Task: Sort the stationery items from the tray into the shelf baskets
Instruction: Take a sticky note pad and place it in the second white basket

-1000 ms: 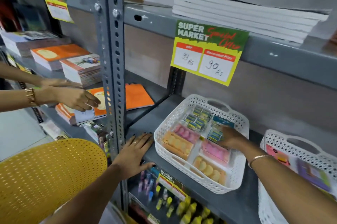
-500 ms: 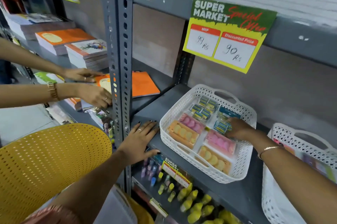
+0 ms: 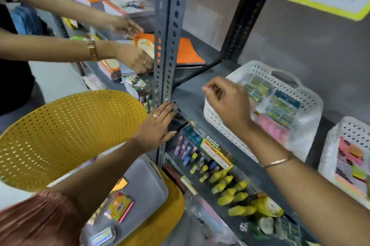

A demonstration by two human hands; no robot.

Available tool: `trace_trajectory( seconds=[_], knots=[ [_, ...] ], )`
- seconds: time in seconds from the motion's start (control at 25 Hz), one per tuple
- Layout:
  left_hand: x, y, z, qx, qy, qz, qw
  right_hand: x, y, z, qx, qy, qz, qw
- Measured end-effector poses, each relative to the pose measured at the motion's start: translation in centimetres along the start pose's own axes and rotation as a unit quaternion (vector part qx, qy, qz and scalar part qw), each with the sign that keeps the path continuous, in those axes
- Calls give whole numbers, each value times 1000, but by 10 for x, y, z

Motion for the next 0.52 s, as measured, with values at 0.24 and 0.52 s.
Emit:
trace_trajectory(
  seconds=[0.24,0.52],
  knots=[
    [52,169,73,-194,-2,98,976,162,90,57,-116,-71,224,965],
    [122,345,80,-302,-12,220,928,328,242,80,-158,-110,551,812]
  ],
)
Point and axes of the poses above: each hand's wrist, its own y-axis away from the middle knuckle, its own x-axis out of the palm, z = x × y, the point moved 2 cm from there along -y, towards the middle knuckle, and after that the axes turned 13 degrees about -x, right-handed, at the moved point
